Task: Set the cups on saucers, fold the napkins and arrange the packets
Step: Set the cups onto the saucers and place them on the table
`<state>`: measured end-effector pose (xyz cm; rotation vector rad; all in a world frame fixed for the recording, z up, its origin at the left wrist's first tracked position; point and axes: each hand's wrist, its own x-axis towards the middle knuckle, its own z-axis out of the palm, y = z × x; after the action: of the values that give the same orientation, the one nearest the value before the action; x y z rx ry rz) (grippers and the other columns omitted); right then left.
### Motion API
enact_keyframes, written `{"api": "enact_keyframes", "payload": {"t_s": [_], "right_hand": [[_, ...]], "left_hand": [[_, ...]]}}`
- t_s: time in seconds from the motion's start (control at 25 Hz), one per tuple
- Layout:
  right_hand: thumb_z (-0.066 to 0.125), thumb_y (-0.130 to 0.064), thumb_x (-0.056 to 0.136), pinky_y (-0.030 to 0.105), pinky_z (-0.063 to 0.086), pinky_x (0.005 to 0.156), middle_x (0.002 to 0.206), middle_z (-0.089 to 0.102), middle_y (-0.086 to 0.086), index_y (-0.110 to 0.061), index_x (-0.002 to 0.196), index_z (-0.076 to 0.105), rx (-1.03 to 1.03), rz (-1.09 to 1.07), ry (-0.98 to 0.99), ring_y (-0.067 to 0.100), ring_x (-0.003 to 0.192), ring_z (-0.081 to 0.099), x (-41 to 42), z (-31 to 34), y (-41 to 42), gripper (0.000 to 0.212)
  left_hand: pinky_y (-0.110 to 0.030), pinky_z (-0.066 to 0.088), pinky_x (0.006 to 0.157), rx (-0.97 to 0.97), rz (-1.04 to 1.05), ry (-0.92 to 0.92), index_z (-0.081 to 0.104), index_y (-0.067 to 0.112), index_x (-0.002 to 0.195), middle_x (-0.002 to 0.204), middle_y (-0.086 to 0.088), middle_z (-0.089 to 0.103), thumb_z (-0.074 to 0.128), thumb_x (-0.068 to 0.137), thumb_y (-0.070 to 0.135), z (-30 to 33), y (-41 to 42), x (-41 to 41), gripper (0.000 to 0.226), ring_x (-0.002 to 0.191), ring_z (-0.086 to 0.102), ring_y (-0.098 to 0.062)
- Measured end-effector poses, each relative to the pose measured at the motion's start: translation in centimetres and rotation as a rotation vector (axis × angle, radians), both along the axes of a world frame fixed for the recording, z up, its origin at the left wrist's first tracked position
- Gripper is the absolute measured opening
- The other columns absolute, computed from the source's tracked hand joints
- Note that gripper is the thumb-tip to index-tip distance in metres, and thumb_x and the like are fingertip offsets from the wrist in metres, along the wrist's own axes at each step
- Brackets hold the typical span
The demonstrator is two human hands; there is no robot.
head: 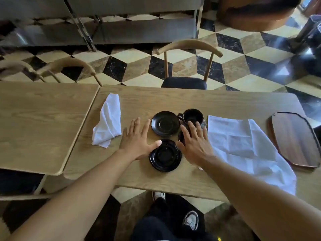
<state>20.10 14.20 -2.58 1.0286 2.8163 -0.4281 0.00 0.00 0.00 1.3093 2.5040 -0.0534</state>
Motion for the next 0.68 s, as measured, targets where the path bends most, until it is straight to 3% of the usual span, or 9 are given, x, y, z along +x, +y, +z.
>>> {"api": "enact_keyframes", "payload": {"t_s": [0.12,0.2,0.28,0.32,0.4,0.52,0.68], "right_hand": [[0.028,-0.060,0.102,0.052,-0.002,0.126,0.170,0.006,0.012,-0.022,0.162,0.015,-0.009,-0.031,-0.088,0.036,0.156,-0.003,-0.4,-2.6,-1.9,0.072],[0.034,-0.056,0.101,0.050,0.015,0.124,0.163,0.025,0.015,-0.019,0.156,0.032,-0.013,-0.063,-0.097,0.038,0.151,0.019,-0.3,-3.9,-3.5,0.066],[0.042,-0.051,0.099,0.044,0.038,0.108,0.135,0.049,0.010,-0.017,0.133,0.054,0.033,-0.110,-0.069,0.033,0.125,0.047,-0.4,-4.7,-4.7,0.050],[0.044,-0.049,0.098,0.042,0.042,0.100,0.123,0.053,0.007,-0.016,0.124,0.057,0.035,-0.142,-0.058,0.030,0.114,0.051,-0.7,-5.0,-5.1,0.043],[0.047,-0.042,0.100,0.040,0.043,0.095,0.116,0.056,0.006,-0.015,0.120,0.058,-0.024,-0.227,-0.069,0.028,0.110,0.052,-1.0,-5.7,-5.7,0.036],[0.048,-0.034,0.101,0.040,0.045,0.089,0.119,0.059,0.009,-0.010,0.121,0.056,-0.166,-0.393,-0.071,0.030,0.110,0.055,-1.8,-6.6,-6.0,0.032],[0.048,-0.031,0.099,0.039,0.048,0.077,0.117,0.060,0.008,-0.011,0.119,0.055,-0.464,-0.705,-0.056,0.032,0.102,0.062,-2.8,-8.1,-6.5,0.029]], "left_hand": [[-0.055,0.011,0.124,-0.094,-0.043,-0.053,-0.012,0.031,0.159,0.169,-0.013,-0.011,0.017,0.073,0.093,-3.0,-0.7,-0.8,0.109,0.156,-0.007,-0.030],[-0.053,0.016,0.123,-0.125,-0.071,-0.090,-0.009,0.028,0.160,0.169,-0.014,-0.004,0.023,0.079,0.089,-5.0,-1.3,-1.1,0.106,0.155,0.001,-0.032],[-0.048,0.031,0.115,-0.108,-0.110,-0.091,0.004,0.020,0.160,0.161,-0.018,0.018,0.037,0.088,0.076,-6.5,-1.4,-1.4,0.097,0.146,0.024,-0.035],[-0.046,0.038,0.109,-0.082,-0.130,-0.089,0.013,0.017,0.159,0.154,-0.018,0.030,0.044,0.091,0.066,-7.1,-1.3,-1.6,0.089,0.139,0.034,-0.034],[-0.044,0.043,0.102,-0.037,-0.135,-0.144,0.027,0.012,0.153,0.143,-0.015,0.041,0.053,0.094,0.049,-8.2,-1.1,-1.9,0.074,0.130,0.043,-0.033],[-0.043,0.044,0.100,-0.032,-0.065,-0.321,0.039,0.009,0.145,0.143,-0.014,0.047,0.053,0.098,0.040,-9.5,-0.6,-2.4,0.058,0.129,0.047,-0.034],[-0.046,0.044,0.106,-0.051,0.159,-0.544,0.033,0.014,0.153,0.147,-0.012,0.049,0.046,0.099,0.044,-10.7,-0.3,-2.1,0.063,0.131,0.049,-0.032]]}}
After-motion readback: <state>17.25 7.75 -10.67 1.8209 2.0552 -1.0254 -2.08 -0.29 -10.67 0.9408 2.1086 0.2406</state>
